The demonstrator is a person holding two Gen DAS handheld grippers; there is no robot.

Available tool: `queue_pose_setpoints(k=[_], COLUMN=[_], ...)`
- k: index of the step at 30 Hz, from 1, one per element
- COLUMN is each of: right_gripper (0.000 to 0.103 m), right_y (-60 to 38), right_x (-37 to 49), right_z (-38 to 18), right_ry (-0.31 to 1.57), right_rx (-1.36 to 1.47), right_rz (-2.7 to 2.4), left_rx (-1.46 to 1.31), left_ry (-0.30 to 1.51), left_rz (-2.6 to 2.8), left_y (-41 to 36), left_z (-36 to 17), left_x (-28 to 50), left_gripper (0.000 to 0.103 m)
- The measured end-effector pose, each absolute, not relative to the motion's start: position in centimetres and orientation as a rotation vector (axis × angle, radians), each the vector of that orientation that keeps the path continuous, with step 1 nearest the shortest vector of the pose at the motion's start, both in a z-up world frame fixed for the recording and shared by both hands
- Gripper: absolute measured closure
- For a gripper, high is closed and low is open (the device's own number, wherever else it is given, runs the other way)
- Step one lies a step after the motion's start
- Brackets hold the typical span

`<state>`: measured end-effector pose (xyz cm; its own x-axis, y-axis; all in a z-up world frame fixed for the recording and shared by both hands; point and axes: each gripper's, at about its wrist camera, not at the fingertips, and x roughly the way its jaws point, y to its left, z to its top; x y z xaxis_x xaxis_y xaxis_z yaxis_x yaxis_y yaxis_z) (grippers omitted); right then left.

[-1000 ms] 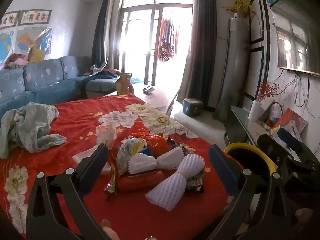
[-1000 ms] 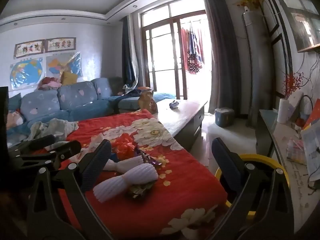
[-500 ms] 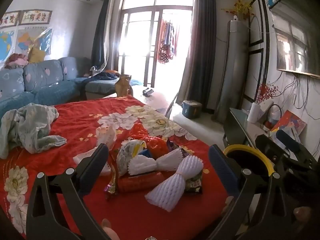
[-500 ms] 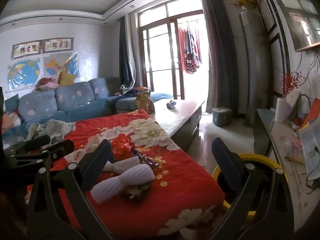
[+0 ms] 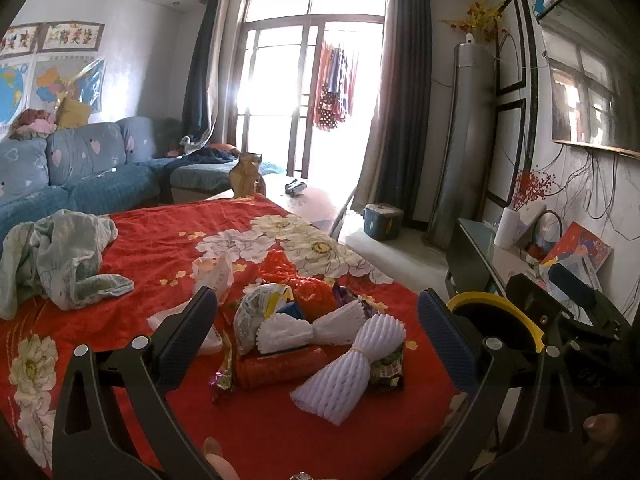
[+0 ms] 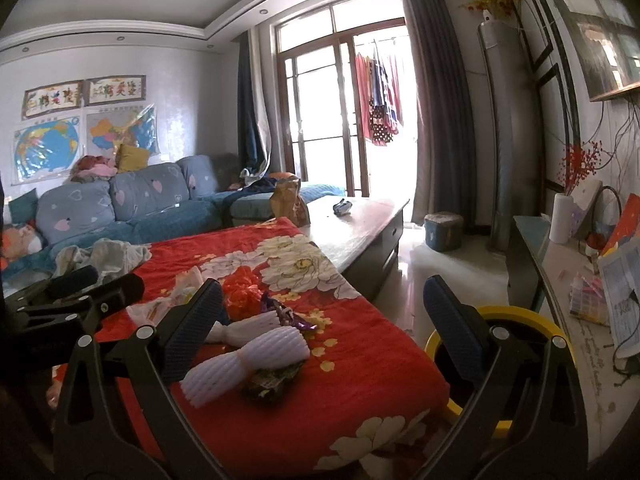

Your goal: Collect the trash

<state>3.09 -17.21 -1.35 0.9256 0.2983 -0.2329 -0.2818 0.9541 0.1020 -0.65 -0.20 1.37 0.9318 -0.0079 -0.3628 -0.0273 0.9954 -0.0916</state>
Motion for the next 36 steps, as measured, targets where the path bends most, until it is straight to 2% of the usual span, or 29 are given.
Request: queue_pose_setpoints(k=[28, 36], right_gripper=[0.011, 0.011], right_y=[-16.9, -17.7], right_x=[3.0, 4.0], right_z=[-2.4, -2.5], right_ry=[0.271, 0.305], right_rx=[0.073, 0.078], right_rz=[0.284, 0.254], left_rx=[-0.1, -0.119], left_ry=[0.373, 0.405], left_rz=[0.0, -0.039], left_y=[-0.3, -0.1], left_z=[1.2, -0.4], left_x=[-0.6, 0.1], left_gripper=[0.006, 0.006])
